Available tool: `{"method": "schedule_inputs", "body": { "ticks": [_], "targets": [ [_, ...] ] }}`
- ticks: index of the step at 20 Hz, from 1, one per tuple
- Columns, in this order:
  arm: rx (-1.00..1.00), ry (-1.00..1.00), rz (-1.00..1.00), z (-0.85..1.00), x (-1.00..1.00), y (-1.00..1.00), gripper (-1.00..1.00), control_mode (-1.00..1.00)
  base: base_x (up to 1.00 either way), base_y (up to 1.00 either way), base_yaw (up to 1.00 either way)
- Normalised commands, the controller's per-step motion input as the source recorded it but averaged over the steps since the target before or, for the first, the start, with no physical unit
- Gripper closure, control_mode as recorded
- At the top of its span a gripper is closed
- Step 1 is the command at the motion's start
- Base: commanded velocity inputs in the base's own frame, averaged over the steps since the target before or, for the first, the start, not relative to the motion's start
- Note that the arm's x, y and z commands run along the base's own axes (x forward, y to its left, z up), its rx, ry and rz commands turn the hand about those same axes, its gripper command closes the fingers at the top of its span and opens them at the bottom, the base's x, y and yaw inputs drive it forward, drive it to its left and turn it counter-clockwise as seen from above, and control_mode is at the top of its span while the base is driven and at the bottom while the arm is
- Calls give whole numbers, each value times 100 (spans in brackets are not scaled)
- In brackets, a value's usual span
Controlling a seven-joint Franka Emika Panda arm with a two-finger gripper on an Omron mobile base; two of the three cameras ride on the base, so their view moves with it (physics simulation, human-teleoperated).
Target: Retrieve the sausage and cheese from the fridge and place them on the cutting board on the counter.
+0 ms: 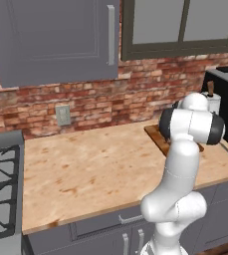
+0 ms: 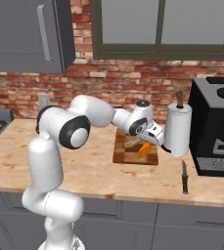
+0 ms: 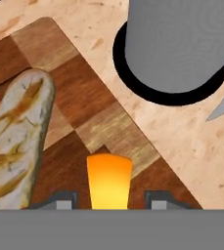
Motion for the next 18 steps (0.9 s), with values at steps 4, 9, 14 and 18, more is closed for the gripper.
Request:
{"method": "schedule_inputs", "body": {
  "ticks": [4, 9, 14, 18],
  "targets": [
    [0, -8, 0, -1, 0, 0, -100, -100, 0, 0, 0],
    [0, -7, -5, 55, -6, 1, -100, -100, 0, 0, 0],
    [0, -6, -6, 100, -41, 20, -100, -100, 0, 0, 0],
    [-1, 2, 4, 100, -55, 49, -100, -100, 0, 0, 0]
  ]
}}
